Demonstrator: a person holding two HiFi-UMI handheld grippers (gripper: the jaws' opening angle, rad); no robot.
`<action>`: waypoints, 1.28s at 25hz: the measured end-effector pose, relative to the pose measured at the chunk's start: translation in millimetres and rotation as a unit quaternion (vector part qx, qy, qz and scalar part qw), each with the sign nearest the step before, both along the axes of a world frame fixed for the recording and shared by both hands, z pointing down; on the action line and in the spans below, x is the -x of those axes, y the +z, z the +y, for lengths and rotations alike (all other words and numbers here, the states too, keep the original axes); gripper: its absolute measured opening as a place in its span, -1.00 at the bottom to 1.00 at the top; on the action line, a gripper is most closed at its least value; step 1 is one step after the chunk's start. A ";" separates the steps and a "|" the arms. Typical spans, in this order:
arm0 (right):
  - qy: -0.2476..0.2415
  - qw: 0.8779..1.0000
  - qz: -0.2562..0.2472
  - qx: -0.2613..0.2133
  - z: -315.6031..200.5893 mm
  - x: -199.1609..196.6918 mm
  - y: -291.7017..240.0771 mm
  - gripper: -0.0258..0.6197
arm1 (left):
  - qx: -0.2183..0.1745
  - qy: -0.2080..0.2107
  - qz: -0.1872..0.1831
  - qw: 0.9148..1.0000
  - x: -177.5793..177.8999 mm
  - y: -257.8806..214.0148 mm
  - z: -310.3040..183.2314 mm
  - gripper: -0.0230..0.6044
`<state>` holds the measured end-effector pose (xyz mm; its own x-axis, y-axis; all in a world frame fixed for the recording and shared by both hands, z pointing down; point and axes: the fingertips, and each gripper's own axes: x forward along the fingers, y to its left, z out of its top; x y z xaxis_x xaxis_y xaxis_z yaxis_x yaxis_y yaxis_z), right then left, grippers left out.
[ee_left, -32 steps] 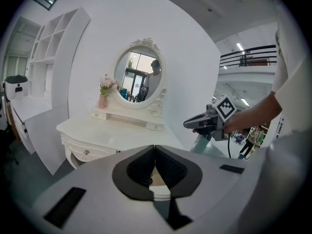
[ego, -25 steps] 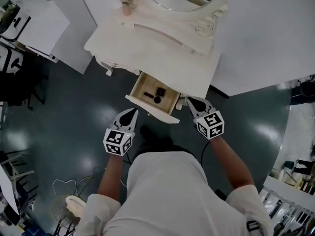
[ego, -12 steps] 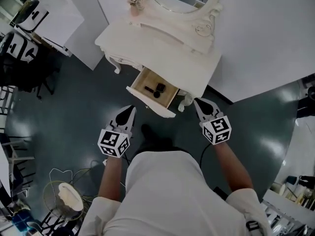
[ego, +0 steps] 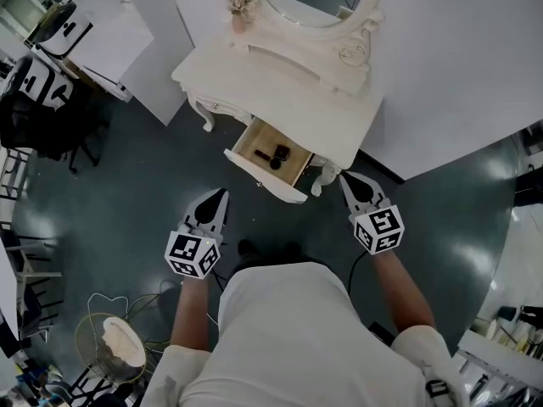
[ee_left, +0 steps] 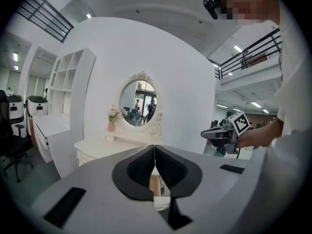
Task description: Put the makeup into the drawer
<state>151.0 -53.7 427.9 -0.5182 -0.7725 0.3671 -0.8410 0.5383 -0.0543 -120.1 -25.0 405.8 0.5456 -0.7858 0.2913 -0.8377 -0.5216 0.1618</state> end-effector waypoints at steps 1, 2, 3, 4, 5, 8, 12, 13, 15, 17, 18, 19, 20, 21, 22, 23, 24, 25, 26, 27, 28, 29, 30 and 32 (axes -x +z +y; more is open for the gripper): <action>0.003 1.000 0.000 -0.005 0.0 1.7 -3.1 -0.83 | -0.002 0.000 0.001 1.000 4.9 -0.1 0.0 -0.87; 0.008 1.000 0.001 -0.010 -0.3 3.2 -6.4 -0.83 | -0.004 0.001 0.003 1.000 9.8 -0.2 -0.3 -0.87; 0.013 1.000 0.001 -0.015 -0.6 4.4 -9.7 -0.83 | -0.005 0.001 0.004 1.000 14.7 -0.3 -0.7 -0.87; 0.019 1.000 0.001 -0.019 -0.6 5.7 -12.7 -0.83 | -0.006 0.001 0.005 1.000 19.6 -0.2 -0.9 -0.87; 0.025 0.999 0.000 -0.023 -0.2 7.1 -15.4 -0.83 | -0.006 0.002 0.006 1.000 24.2 -0.1 -0.8 -0.87; 0.040 0.999 -0.002 -0.032 1.4 12.4 -22.4 -0.83 | -0.009 0.007 0.010 1.000 35.9 -1.2 -1.2 -0.87; 0.047 0.998 -0.004 -0.043 5.0 24.9 -29.0 -0.83 | -0.018 0.014 0.014 1.000 49.4 -6.5 -1.7 -0.87; 0.046 0.998 -0.003 -0.044 6.1 27.9 -29.6 -0.83 | -0.020 0.015 0.014 1.000 51.4 -7.2 -1.7 -0.87; 0.045 0.998 0.000 -0.048 7.2 32.7 -31.3 -0.83 | -0.024 0.017 0.014 0.999 54.8 -8.1 -2.4 -0.87; 0.045 0.998 0.000 -0.053 6.0 37.0 -34.4 -0.83 | -0.026 0.017 0.015 0.999 59.5 -9.2 -4.6 -0.87; 0.046 0.997 -0.001 -0.056 4.9 39.0 -35.8 -0.83 | -0.027 0.016 0.016 0.999 62.1 -9.6 -5.7 -0.87; 0.047 0.997 -0.002 -0.057 3.7 41.1 -36.7 -0.83 | -0.029 0.014 0.017 0.999 64.4 -10.0 -6.7 -0.87; 0.046 0.997 -0.003 -0.059 2.8 43.2 -37.3 -0.83 | -0.030 0.013 0.017 0.999 66.3 -10.3 -7.4 -0.87; 0.044 0.997 -0.003 -0.060 2.2 45.2 -37.8 -0.83 | -0.031 0.012 0.017 0.999 67.6 -10.6 -7.9 -0.87; 0.042 0.997 -0.002 -0.061 1.9 47.0 -38.3 -0.83 | -0.032 0.011 0.017 0.999 68.5 -10.9 -8.2 -0.87; 0.041 0.997 -0.002 -0.062 1.9 48.3 -38.6 -0.83 | -0.033 0.010 0.018 0.999 69.0 -10.9 -8.2 -0.87; 0.040 0.997 -0.002 -0.062 2.0 49.1 -38.8 -0.83 | -0.033 0.009 0.018 0.999 69.3 -10.7 -8.0 -0.87; 0.040 0.997 -0.002 -0.063 2.0 49.8 -39.1 -0.83 | -0.033 0.009 0.019 0.999 69.3 -10.5 -7.9 -0.87; 0.039 0.997 -0.002 -0.063 2.1 50.4 -39.5 -0.83 | -0.034 0.009 0.018 0.999 69.2 -10.5 -7.8 -0.87; 0.038 0.997 -0.001 -0.064 2.2 51.1 -40.0 -0.83 | -0.034 0.009 0.018 0.999 69.1 -10.7 -7.8 -0.87; 0.037 0.997 0.000 -0.064 2.0 51.8 -40.2 -0.83 | -0.034 0.009 0.018 0.999 69.0 -10.9 -8.1 -0.87; 0.035 0.997 0.001 -0.065 1.4 52.3 -40.2 -0.83 | -0.035 0.009 0.019 0.999 68.9 -10.8 -8.7 -0.87; 0.034 0.997 0.002 -0.065 0.7 52.6 -40.0 -0.83 | -0.035 0.008 0.019 0.999 68.8 -10.4 -9.5 -0.87; 0.031 0.997 0.002 -0.066 0.1 53.5 -40.6 -0.83 | -0.035 0.007 0.019 0.999 68.6 -10.0 -10.0 -0.87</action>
